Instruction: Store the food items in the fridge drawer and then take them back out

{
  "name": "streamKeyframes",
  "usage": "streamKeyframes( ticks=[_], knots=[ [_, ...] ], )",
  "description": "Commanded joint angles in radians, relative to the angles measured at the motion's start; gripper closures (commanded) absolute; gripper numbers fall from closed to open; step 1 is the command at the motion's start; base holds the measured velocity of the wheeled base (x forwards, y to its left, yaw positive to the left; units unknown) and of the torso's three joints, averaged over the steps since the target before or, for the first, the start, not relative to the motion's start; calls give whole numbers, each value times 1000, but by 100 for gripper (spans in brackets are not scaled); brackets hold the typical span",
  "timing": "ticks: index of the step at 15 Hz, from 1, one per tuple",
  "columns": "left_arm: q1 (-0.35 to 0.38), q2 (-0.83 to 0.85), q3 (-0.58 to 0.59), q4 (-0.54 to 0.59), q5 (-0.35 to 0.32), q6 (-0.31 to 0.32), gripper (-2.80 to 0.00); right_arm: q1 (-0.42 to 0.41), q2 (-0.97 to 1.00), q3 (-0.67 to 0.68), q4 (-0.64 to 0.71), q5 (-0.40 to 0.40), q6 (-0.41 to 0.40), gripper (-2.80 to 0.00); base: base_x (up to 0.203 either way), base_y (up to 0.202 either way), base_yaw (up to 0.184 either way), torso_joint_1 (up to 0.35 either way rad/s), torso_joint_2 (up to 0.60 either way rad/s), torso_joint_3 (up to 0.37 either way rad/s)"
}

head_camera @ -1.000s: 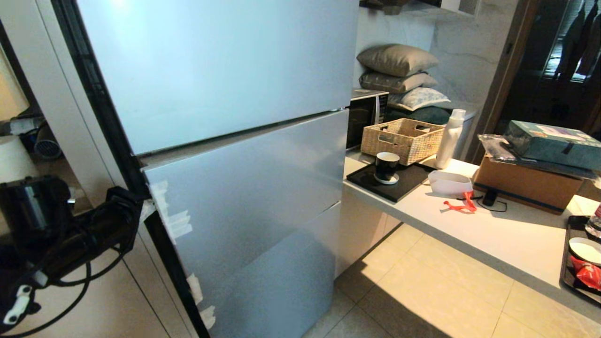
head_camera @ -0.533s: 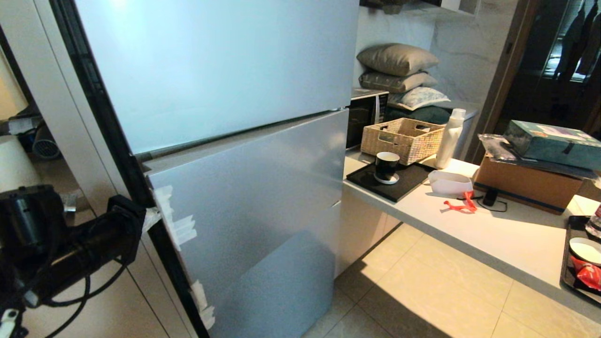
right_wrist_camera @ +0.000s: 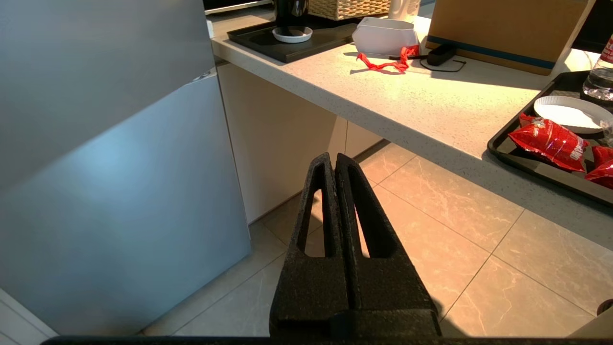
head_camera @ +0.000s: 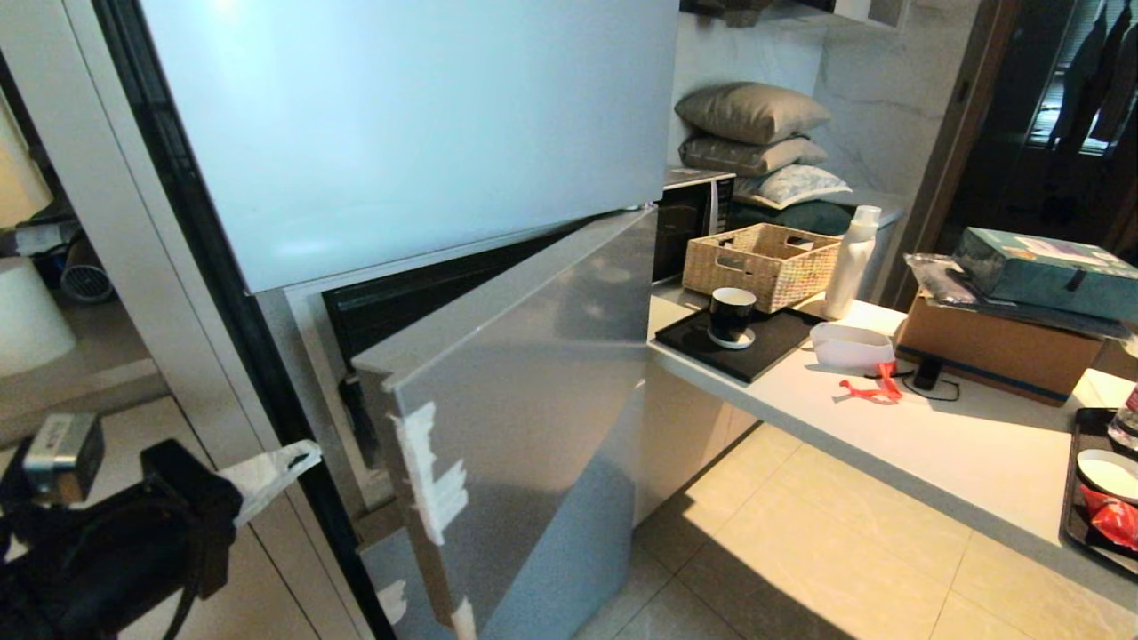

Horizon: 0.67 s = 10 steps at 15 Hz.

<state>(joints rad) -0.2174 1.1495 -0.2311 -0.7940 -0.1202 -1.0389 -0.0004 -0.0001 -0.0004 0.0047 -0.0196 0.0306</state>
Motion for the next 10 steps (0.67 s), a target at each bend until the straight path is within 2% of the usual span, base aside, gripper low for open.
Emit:
streamKeyframes(
  ticks=[1,3,4,5,6,8,10],
  knots=[
    [-9,-284,0,101,-1,3,0,0,1,0,0,0,0,0,0,0,0,0,0,0],
    [-11,-460,-51,311,-5,52,0,0,0,0,0,0,0,0,0,0,0,0,0,0],
    [-12,-522,-90,478,-8,105,0,0,0,0,0,0,0,0,0,0,0,0,0,0],
    [-12,-563,-123,625,-8,204,0,0,1,0,0,0,0,0,0,0,0,0,0,0],
    [-12,-586,-136,709,-5,343,0,0,0,-1,0,0,0,0,0,0,0,0,0,0],
    [-11,-619,-111,802,34,617,0,0,1,0,0,0,0,0,0,0,0,0,0,0],
    [-11,-662,-13,827,136,908,0,0,0,0,0,0,0,0,0,0,0,0,0,0]
  ],
)
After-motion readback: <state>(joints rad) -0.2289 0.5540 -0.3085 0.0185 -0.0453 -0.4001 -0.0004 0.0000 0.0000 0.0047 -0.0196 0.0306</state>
